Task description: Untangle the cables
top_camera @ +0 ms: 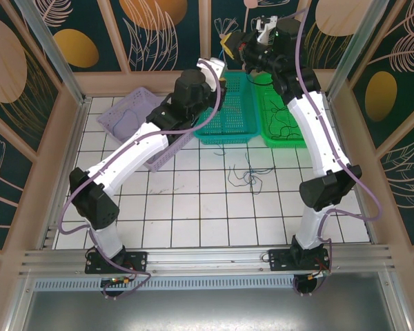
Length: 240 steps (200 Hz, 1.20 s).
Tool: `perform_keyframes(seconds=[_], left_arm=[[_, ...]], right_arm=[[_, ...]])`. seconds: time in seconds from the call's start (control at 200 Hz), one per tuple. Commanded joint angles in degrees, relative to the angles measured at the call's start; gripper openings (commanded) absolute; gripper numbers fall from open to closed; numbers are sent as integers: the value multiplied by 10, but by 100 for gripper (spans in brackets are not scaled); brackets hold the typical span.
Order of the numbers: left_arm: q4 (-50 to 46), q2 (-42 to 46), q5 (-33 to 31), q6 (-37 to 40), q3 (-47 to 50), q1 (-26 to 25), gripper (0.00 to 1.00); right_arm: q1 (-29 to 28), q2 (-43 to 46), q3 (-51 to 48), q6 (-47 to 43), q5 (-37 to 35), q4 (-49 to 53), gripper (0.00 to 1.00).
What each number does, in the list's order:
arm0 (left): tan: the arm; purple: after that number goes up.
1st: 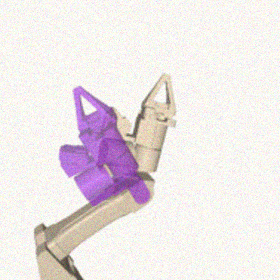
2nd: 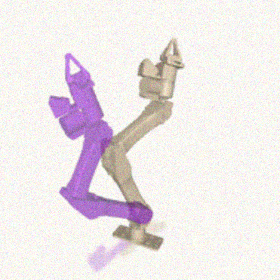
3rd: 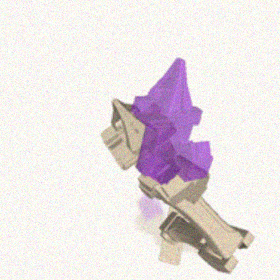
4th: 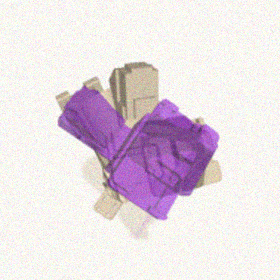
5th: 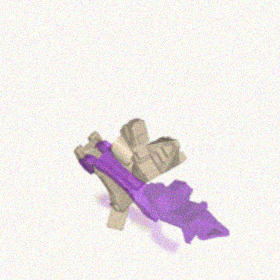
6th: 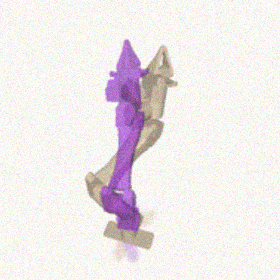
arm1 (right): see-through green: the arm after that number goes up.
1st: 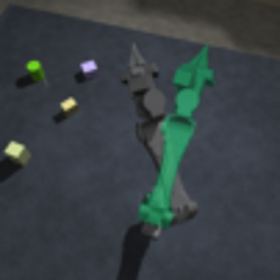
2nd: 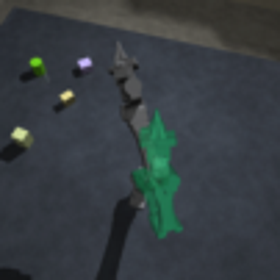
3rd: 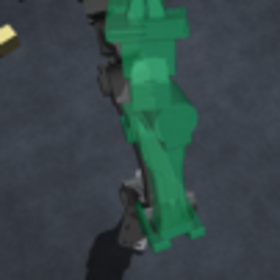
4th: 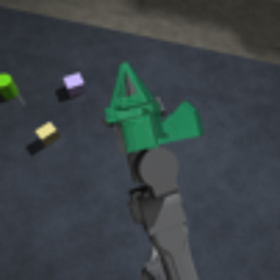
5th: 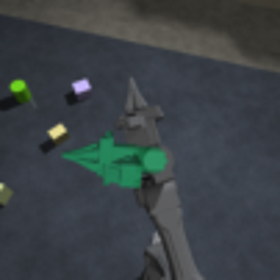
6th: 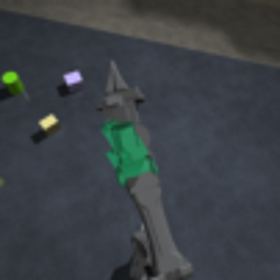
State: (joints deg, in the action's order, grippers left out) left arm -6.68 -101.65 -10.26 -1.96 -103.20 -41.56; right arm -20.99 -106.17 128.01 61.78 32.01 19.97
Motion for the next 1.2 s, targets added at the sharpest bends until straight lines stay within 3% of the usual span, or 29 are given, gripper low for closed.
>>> perform_keyframes(seconds=[0.0, 0.05, 0.175, 0.31, 0.546, 0.941, 1.196], left_arm=[[49, 65, 11, -39, 39, 4, 0], [42, 78, 22, -59, 45, 11, 0], [9, 106, 59, -114, 39, 50, 0], [-26, 124, 77, -150, 27, 86, 0], [-88, 112, 71, -216, -40, 158, 0], [-230, -11, 24, -195, -254, 242, 0], [-209, -31, 77, -240, -172, 293, 0]], right_arm=[[0, 7, 4, -16, 4, 0, 0], [5, 8, 0, -19, 5, 2, 4], [19, 24, -15, -34, -3, 0, 47], [36, 42, -21, -56, -18, 17, 64], [62, 132, -144, -88, -74, -5, 69], [71, 222, -342, -69, -42, -39, 67], [67, 227, -378, -64, -35, -46, 66]])
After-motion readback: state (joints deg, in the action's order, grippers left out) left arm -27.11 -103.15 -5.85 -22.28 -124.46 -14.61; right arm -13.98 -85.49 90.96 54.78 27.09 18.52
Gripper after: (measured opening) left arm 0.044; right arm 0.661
